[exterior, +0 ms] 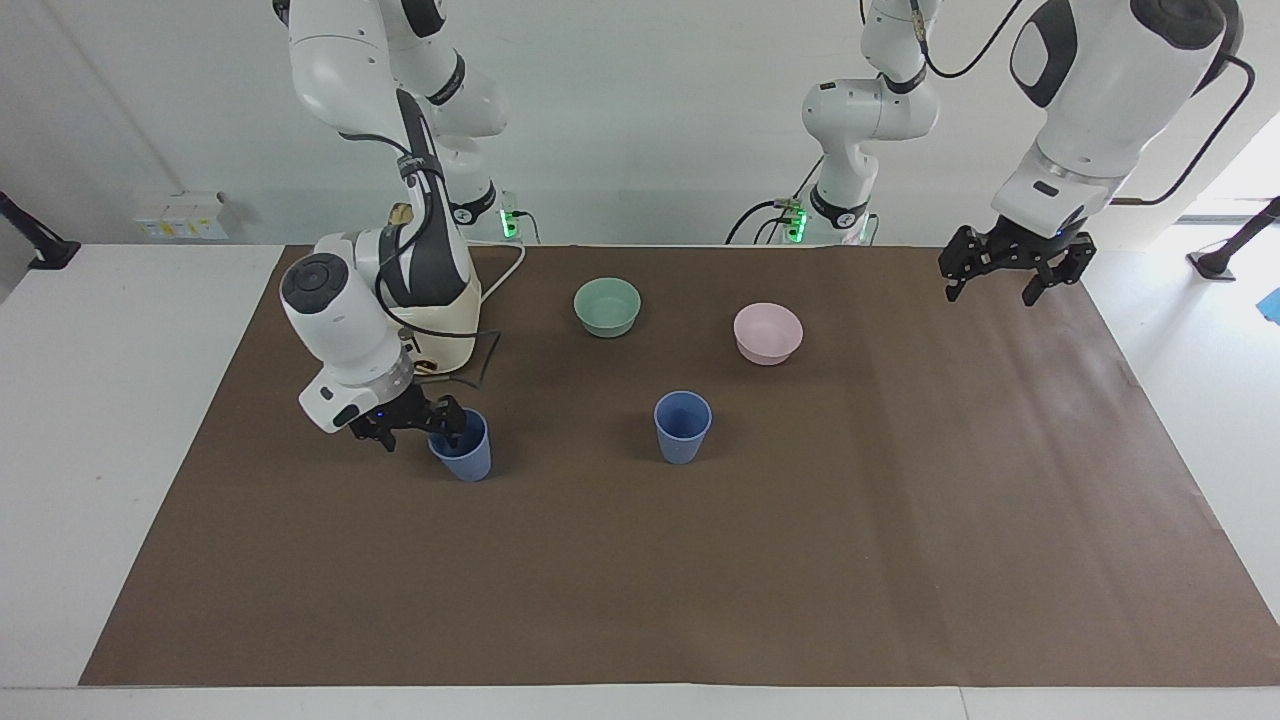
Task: Stack blue cups with both arms
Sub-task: 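Grasp the other blue cup with the right gripper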
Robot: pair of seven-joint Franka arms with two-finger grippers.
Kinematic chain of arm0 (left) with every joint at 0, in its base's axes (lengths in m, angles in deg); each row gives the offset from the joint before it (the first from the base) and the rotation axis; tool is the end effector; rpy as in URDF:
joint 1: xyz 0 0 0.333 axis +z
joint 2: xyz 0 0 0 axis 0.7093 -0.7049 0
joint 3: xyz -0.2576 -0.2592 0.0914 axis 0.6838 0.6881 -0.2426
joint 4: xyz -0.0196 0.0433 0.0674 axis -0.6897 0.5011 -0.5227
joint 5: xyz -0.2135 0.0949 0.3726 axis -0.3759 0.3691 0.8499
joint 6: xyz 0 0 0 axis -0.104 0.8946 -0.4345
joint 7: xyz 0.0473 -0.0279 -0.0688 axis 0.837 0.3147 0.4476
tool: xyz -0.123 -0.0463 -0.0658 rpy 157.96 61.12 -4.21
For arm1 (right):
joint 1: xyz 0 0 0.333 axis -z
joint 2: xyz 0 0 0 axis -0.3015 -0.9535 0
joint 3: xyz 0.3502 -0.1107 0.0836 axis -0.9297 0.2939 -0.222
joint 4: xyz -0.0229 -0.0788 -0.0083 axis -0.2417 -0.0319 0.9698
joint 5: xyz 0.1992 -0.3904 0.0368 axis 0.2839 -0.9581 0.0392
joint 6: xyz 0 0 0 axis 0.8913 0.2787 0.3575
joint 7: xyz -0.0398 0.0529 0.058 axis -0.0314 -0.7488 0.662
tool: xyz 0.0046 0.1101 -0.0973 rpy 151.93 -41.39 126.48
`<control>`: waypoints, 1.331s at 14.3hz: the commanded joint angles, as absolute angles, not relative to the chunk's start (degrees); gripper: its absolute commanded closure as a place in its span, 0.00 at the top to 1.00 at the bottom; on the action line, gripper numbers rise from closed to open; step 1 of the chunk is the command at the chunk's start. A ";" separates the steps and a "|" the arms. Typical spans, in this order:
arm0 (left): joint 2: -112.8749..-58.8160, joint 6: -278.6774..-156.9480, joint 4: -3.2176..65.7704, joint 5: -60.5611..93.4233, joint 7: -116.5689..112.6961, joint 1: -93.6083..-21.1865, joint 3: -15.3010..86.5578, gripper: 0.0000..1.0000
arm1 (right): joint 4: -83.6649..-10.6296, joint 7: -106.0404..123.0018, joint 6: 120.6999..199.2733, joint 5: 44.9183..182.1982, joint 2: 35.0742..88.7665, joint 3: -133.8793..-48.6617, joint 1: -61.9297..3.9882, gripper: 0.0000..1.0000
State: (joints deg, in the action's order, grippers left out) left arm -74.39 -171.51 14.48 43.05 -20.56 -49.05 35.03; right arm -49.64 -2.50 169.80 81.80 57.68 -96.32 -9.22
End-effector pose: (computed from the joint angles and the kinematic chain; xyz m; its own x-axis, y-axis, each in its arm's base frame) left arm 0.5930 -0.0623 0.6429 0.9860 -0.1656 0.0189 -0.1651 -0.9859 -0.0267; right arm 0.6942 0.0377 0.3374 0.9993 0.0159 0.0327 0.0177 -0.9983 -0.0557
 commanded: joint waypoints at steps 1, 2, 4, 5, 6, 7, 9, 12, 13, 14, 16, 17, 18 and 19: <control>-74.20 -165.58 9.46 42.97 -21.42 -48.34 35.41 1.00 | -50.45 -2.07 170.53 82.62 58.10 -96.55 -9.20 0.46; -74.20 -164.52 8.83 42.80 -21.42 -48.43 35.41 1.00 | -50.45 -2.50 170.53 82.62 58.19 -96.55 -9.20 0.18; -72.81 -164.76 10.04 42.27 -21.51 -48.35 35.33 1.00 | -50.18 -2.94 170.36 82.62 58.10 -96.55 -9.89 0.00; -71.06 -165.21 12.49 42.27 -21.86 -48.34 34.89 1.00 | -50.10 -3.03 170.36 82.70 58.10 -96.55 -9.90 0.00; -69.99 -165.65 14.34 42.27 -22.21 -48.34 34.62 1.00 | -49.83 -2.95 170.27 82.62 57.93 -96.55 -9.99 0.00; -69.98 -165.65 14.19 42.27 -21.95 -48.34 34.62 1.00 | -49.48 -2.95 170.18 82.70 57.66 -96.64 -10.07 0.00; -70.07 -165.56 14.10 42.01 -21.25 -48.34 34.62 1.00 | -47.82 -3.12 169.31 82.79 57.57 -96.73 -10.16 0.00; -70.07 -167.04 14.36 39.91 -21.42 -46.86 34.62 1.00 | -44.23 -5.92 164.41 82.88 58.19 -98.04 -10.60 0.00; -70.25 -168.01 14.45 39.72 -21.77 -46.50 34.62 1.00 | -40.90 -8.02 160.12 82.88 58.28 -98.31 -11.21 0.00; -70.16 -167.76 14.45 39.72 -21.86 -46.41 34.62 1.00 | -37.47 -10.31 156.16 82.79 58.28 -98.48 -12.35 0.00; -70.16 -167.67 14.45 39.72 -21.86 -46.50 34.62 1.00 | -32.01 -14.18 150.25 82.71 58.19 -98.57 -14.37 0.00; -70.16 -167.50 14.45 39.72 -21.86 -46.67 34.62 1.00 | -30.68 -15.76 149.27 82.79 58.19 -98.57 -15.77 0.00; -70.07 -167.32 14.54 39.64 -21.86 -46.67 34.62 1.00 | -29.89 -17.17 148.92 82.79 58.28 -98.75 -17.35 0.00; -69.99 -167.23 14.80 39.20 -21.86 -46.59 34.62 1.00 | -29.18 -18.84 148.30 82.71 58.28 -98.75 -19.20 0.00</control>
State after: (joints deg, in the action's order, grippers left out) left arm -71.68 -166.35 12.49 40.32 -20.92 -47.25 34.35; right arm -31.41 -15.76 149.86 81.97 59.09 -98.52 -16.78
